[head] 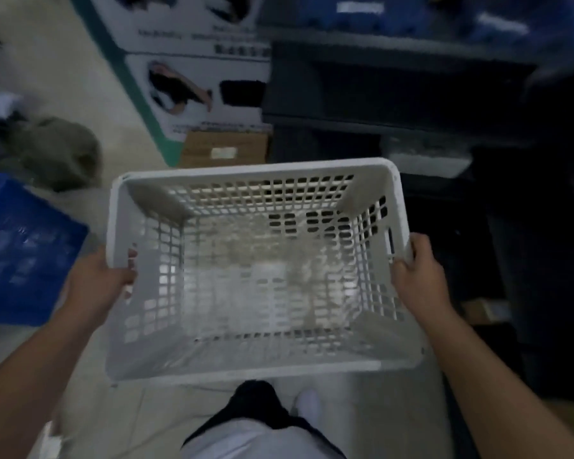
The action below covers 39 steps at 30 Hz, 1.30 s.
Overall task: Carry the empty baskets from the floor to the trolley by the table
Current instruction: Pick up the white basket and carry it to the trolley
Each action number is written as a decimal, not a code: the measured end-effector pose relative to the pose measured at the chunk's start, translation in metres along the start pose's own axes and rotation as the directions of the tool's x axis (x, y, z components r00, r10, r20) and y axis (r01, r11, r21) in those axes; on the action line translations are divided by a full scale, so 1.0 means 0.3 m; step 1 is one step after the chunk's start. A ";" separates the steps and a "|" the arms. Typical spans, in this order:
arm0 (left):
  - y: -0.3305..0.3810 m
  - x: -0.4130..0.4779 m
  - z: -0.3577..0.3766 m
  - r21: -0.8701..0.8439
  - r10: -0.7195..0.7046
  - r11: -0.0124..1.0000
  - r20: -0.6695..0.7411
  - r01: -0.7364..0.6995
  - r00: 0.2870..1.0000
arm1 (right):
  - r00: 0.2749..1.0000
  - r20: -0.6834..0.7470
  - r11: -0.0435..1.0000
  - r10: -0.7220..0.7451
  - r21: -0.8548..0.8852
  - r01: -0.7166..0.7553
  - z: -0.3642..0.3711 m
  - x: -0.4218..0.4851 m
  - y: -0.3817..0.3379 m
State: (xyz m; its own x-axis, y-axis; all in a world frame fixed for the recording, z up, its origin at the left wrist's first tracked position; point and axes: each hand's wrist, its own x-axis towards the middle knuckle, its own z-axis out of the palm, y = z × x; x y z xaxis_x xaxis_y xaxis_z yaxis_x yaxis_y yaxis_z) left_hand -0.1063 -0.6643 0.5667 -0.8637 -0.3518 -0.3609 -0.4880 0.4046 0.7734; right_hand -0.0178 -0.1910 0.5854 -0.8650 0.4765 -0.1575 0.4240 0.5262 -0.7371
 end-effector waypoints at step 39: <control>-0.414 -3.041 0.799 -0.496 -0.081 0.228 0.848 -0.838 -0.524 | -0.780 -0.313 0.332 0.543 0.932 -0.143 -0.079 -3.498 0.486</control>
State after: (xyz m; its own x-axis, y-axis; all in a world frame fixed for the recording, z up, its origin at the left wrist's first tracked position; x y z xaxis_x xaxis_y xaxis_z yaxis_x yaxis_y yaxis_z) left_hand 0.7121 -0.1914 0.6749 0.3849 0.8674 -0.3154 0.6750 -0.0315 0.7371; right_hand 0.9581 -0.5976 0.6586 0.9884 0.1342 -0.0716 0.0142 -0.5502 -0.8349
